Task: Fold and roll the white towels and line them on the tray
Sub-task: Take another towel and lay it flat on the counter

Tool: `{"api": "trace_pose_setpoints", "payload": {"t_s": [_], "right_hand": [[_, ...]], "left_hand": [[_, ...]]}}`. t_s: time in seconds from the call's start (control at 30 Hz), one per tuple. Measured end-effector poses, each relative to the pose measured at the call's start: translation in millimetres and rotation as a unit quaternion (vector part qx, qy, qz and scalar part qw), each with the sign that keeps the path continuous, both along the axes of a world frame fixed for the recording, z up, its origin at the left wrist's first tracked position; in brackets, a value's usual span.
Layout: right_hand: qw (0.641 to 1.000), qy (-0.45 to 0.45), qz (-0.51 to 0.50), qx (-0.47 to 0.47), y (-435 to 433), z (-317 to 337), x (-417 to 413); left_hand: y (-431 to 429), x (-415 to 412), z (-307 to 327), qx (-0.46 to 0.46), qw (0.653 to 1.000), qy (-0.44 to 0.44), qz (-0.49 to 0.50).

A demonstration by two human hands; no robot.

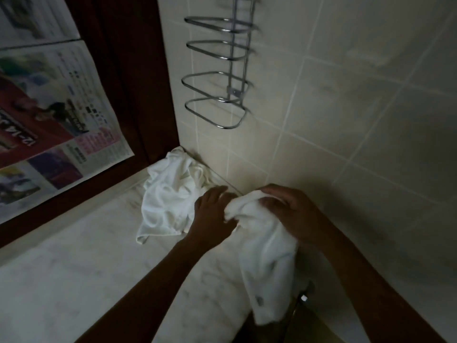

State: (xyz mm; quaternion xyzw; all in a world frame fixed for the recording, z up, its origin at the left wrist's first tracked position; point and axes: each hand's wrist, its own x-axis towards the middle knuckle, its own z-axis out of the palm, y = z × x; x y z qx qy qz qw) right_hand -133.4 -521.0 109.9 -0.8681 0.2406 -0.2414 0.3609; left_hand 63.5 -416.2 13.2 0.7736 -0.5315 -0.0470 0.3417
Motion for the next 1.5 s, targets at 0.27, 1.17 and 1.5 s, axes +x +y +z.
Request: {"api": "trace_pose_setpoints", "payload": {"t_s": [0.27, 1.17, 1.5], "right_hand": [[0.999, -0.014, -0.029, -0.027, -28, 27, -48], [0.931, 0.111, 0.242, 0.249, 91, -35, -7], [0.870, 0.192, 0.442, 0.108, 254, -39, -5]], "left_hand": [[34, -53, 61, -0.012, 0.960, 0.281, -0.008], [376, -139, 70, 0.135, 0.929, 0.145, 0.313], [329, -151, 129, 0.118, 0.978, -0.017, 0.171]]}}
